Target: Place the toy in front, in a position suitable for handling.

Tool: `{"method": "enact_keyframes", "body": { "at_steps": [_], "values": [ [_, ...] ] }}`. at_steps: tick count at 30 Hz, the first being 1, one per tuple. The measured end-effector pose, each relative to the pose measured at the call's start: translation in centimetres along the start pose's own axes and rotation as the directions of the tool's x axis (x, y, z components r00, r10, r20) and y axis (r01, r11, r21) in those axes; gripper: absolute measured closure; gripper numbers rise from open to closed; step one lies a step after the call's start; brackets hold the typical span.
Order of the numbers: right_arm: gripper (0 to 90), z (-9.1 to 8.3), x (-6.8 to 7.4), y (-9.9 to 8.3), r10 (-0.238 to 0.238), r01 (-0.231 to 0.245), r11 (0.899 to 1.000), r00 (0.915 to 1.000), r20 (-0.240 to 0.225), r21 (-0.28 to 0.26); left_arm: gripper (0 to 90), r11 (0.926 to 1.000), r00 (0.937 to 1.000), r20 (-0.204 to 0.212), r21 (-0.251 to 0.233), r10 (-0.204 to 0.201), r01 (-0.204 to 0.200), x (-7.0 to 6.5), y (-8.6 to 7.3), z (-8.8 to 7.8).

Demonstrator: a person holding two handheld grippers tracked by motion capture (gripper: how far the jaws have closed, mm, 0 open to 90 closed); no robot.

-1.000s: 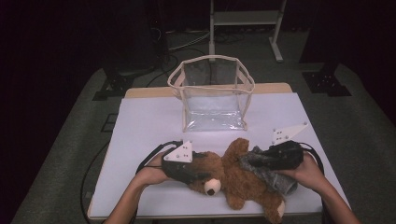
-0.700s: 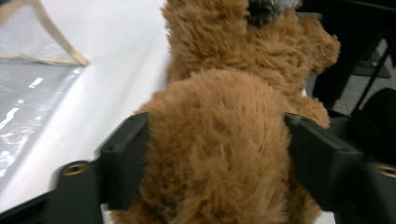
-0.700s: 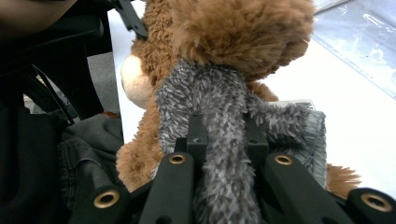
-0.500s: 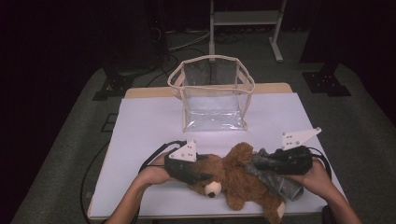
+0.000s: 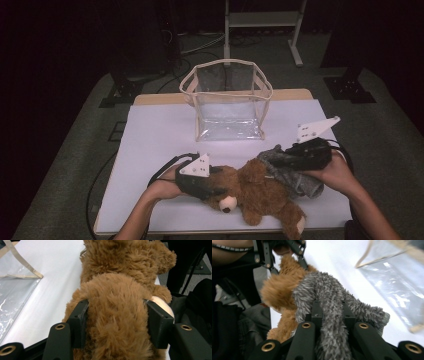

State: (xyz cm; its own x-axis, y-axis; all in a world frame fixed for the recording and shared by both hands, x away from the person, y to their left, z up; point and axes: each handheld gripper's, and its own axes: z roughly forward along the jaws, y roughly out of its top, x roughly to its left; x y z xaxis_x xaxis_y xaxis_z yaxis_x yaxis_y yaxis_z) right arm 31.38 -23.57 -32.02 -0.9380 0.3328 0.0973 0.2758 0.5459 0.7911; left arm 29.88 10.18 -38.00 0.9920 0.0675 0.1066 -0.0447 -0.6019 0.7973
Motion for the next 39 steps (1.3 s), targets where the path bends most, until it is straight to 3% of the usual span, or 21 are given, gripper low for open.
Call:
{"method": "enact_keyframes", "body": {
  "at_steps": [4, 8, 13, 19, 28, 31, 39],
  "values": [
    [77.6, 2.4, 0.3, 0.1, -0.011, 0.013, 0.999, 0.9991, -0.042, 0.052, 42.6, 1.0000, 1.0000, -0.002, -0.002, 0.007, -0.007, -0.2, 0.0, 0.0],
    [77.5, 3.8, 0.6, -0.6, -0.008, 0.013, 0.995, 0.9988, -0.049, 0.104, 42.1, 0.9999, 0.9999, -0.001, -0.005, 0.012, -0.012, -0.3, 0.0, 0.0],
    [77.4, 2.7, 0.4, -1.1, 0.005, -0.002, 0.996, 0.9994, -0.035, 0.090, 41.7, 0.9999, 0.9998, -0.003, 0.000, 0.017, -0.017, -0.4, 0.0, 0.0],
    [77.3, -0.1, 0.2, -3.5, 0.049, -0.049, 0.996, 0.9987, 0.013, 0.072, 41.3, 0.9998, 0.9998, -0.002, 0.000, 0.021, -0.021, -0.4, 0.0, -0.1],
    [77.2, -3.1, 0.2, -6.6, 0.125, -0.126, 0.991, 0.9914, 0.039, 0.034, 41.0, 0.9996, 0.9996, -0.001, -0.004, 0.027, -0.027, -0.4, 0.1, 0.0],
    [77.2, -4.0, 0.1, -6.1, 0.120, -0.121, 0.993, 0.9919, 0.042, 0.014, 40.8, 0.9997, 0.9997, -0.003, -0.002, 0.026, -0.026, -0.3, 0.1, 0.0],
    [77.2, -4.6, -0.1, -0.7, 0.027, -0.027, 1.000, 0.9994, 0.023, -0.011, 40.7, 0.9995, 0.9995, -0.004, 0.003, 0.031, -0.031, -0.4, 0.2, 0.0]
  ]
}}
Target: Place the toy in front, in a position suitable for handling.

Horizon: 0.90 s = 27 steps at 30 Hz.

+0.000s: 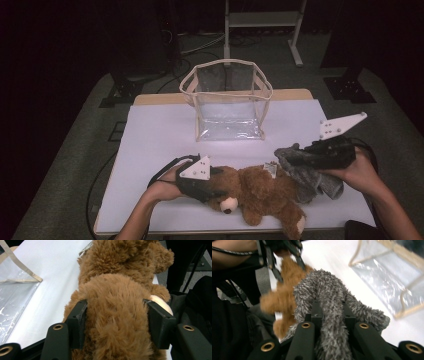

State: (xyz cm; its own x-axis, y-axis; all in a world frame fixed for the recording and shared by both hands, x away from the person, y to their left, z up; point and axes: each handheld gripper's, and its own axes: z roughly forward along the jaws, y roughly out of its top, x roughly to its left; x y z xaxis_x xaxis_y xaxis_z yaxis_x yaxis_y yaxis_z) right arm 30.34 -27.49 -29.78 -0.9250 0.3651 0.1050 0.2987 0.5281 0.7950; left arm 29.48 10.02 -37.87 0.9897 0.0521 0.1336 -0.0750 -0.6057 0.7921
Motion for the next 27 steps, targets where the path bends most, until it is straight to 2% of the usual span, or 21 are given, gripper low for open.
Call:
{"method": "enact_keyframes", "body": {
  "at_steps": [5, 9, 12, 14, 16, 18, 19, 22, 23, 27],
  "values": [
    [77.2, 1.9, 0.2, 4.4, -0.069, 0.070, 0.998, 0.9963, -0.051, 0.006, 40.5, 1.0000, 1.0000, -0.001, 0.001, 0.004, -0.004, 0.0, 0.1, 0.0],
    [77.3, 4.3, 0.5, 6.6, -0.110, 0.113, 0.993, 0.9888, -0.102, 0.026, 40.5, 0.9999, 0.9999, -0.001, 0.002, 0.010, -0.010, 0.0, 0.1, 0.0],
    [77.2, 6.7, 0.8, 7.4, -0.123, 0.132, 0.990, 0.9820, -0.144, 0.055, 40.4, 0.9999, 0.9999, -0.002, 0.001, 0.010, -0.010, -0.1, 0.2, 0.1],
    [77.2, 8.8, 1.1, 7.3, -0.129, 0.146, 0.985, 0.9767, -0.172, 0.093, 40.3, 1.0000, 1.0000, -0.004, -0.001, 0.009, -0.009, -0.1, 0.1, 0.1],
    [77.2, 10.4, 1.4, 6.8, -0.114, 0.142, 0.981, 0.9736, -0.198, 0.133, 40.1, 1.0000, 0.9999, -0.005, -0.002, 0.009, -0.009, -0.1, 0.1, 0.1],
    [77.1, 11.7, 1.6, 5.9, -0.122, 0.159, 0.970, 0.9732, -0.195, 0.187, 39.6, 1.0000, 0.9999, -0.008, -0.003, 0.007, -0.007, -0.1, 0.1, 0.1],
    [77.1, 12.1, 1.6, 5.3, -0.113, 0.155, 0.967, 0.9727, -0.202, 0.202, 39.2, 1.0000, 0.9999, -0.010, -0.007, 0.002, -0.002, -0.1, 0.1, 0.1],
    [77.3, 12.4, 1.5, 3.7, -0.082, 0.124, 0.974, 0.9729, -0.216, 0.187, 38.4, 1.0000, 1.0000, -0.008, -0.009, 0.002, -0.002, 0.0, 0.0, 0.2],
    [77.5, 12.2, 1.5, 3.1, -0.064, 0.102, 0.981, 0.9748, -0.214, 0.168, 37.9, 1.0000, 0.9999, -0.007, -0.003, 0.008, -0.008, 0.0, 0.1, 0.1],
    [77.9, 11.7, 1.6, 1.7, -0.045, 0.073, 0.989, 0.9764, -0.211, 0.126, 33.9, 1.0000, 0.9999, -0.010, -0.001, 0.001, -0.001, 0.0, 0.3, -0.1]
  ]
}}
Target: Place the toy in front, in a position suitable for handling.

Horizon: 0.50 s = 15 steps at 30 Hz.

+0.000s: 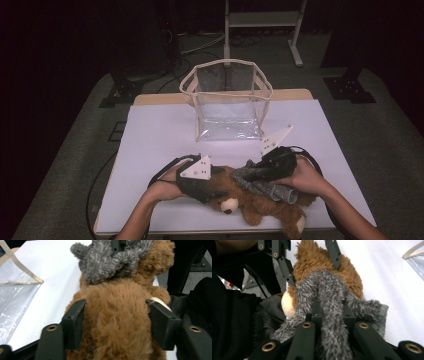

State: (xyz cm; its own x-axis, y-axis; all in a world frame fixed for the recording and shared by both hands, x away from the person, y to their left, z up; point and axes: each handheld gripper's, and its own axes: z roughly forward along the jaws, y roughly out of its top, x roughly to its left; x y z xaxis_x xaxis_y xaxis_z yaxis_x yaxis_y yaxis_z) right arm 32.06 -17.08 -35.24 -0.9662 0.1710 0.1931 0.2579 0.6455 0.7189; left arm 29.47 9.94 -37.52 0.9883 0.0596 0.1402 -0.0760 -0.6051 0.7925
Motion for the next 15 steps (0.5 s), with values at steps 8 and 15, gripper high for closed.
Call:
{"method": "enact_keyframes", "body": {
  "at_steps": [8, 15],
  "values": [
    [77.9, -0.4, 0.3, -1.1, 0.025, -0.024, 0.998, 0.9997, 0.008, -0.062, 31.8, 0.9947, 0.9946, 0.016, -0.010, -0.103, 0.103, 0.6, -1.1, -0.9],
    [78.0, 0.1, 0.2, 1.9, -0.045, 0.046, 0.998, 0.9986, 0.028, -0.037, 45.1, 0.9952, 0.9953, 0.005, -0.017, -0.097, 0.097, 0.5, -1.3, -0.5]
  ]
}}
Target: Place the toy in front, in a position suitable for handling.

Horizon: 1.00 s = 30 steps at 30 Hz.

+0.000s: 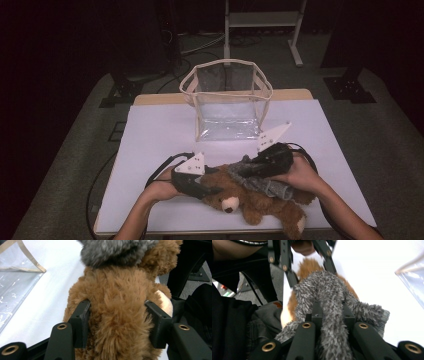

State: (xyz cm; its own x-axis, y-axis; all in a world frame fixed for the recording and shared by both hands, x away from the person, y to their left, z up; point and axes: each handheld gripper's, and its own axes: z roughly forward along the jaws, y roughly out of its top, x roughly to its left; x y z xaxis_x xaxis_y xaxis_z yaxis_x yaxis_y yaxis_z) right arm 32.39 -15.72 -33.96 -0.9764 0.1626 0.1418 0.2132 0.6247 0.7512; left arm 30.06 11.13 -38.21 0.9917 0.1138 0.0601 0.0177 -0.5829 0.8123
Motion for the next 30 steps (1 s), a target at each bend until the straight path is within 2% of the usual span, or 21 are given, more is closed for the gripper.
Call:
{"method": "enact_keyframes", "body": {
  "at_steps": [4, 6, 8, 10, 14, 18, 21, 26, 28, 30],
  "values": [
    [77.9, 1.6, 0.2, 2.3, -0.043, 0.043, 0.999, 0.9988, -0.025, 0.019, 45.6, 1.0000, 1.0000, -0.003, -0.005, 0.006, -0.006, 0.0, 0.0, 0.0],
    [77.9, 2.6, 0.2, 3.1, -0.050, 0.051, 0.999, 0.9978, -0.044, 0.018, 45.6, 1.0000, 1.0000, -0.003, -0.007, 0.003, -0.003, 0.0, -0.1, 0.0],
    [77.9, 3.4, 0.2, 3.3, -0.057, 0.058, 0.998, 0.9972, -0.050, 0.029, 45.5, 1.0000, 1.0000, -0.004, -0.003, 0.002, -0.002, 0.0, -0.3, -0.1],
    [77.8, 3.6, 0.1, 3.1, -0.040, 0.043, 0.998, 0.9975, -0.057, 0.036, 45.4, 0.9999, 1.0000, -0.002, -0.013, -0.002, 0.002, 0.0, -0.5, -0.1],
    [77.8, 2.4, -0.1, 2.1, -0.024, 0.025, 0.999, 0.9991, -0.035, 0.041, 45.2, 0.9999, 0.9999, -0.006, -0.001, 0.011, -0.011, -0.1, -0.2, 0.0],
    [77.7, 0.5, -0.3, 0.5, -0.007, 0.007, 0.999, 1.0000, 0.006, 0.038, 45.2, 0.9999, 0.9999, -0.005, 0.000, 0.015, -0.015, -0.1, -0.2, -0.1],
    [77.6, -1.5, -0.5, -0.8, 0.028, -0.028, 1.000, 0.9991, 0.033, -0.004, 45.1, 0.9998, 0.9998, -0.003, 0.000, 0.020, -0.020, -0.1, -0.2, -0.1],
    [77.6, -4.3, -1.0, -3.3, 0.095, -0.091, 0.995, 0.9914, 0.090, -0.045, 45.0, 0.9999, 0.9999, 0.001, -0.003, 0.014, -0.014, -0.1, -0.3, -0.1],
    [77.6, -4.7, -1.2, -4.4, 0.115, -0.111, 0.993, 0.9865, 0.116, -0.036, 44.8, 0.9999, 0.9999, 0.001, -0.001, 0.016, -0.016, -0.1, -0.2, -0.1],
    [77.6, -4.4, -1.3, -5.2, 0.131, -0.129, 0.991, 0.9853, 0.109, -0.030, 44.2, 0.9999, 0.9999, 0.003, -0.003, 0.014, -0.014, -0.1, -0.2, -0.1]
  ]
}}
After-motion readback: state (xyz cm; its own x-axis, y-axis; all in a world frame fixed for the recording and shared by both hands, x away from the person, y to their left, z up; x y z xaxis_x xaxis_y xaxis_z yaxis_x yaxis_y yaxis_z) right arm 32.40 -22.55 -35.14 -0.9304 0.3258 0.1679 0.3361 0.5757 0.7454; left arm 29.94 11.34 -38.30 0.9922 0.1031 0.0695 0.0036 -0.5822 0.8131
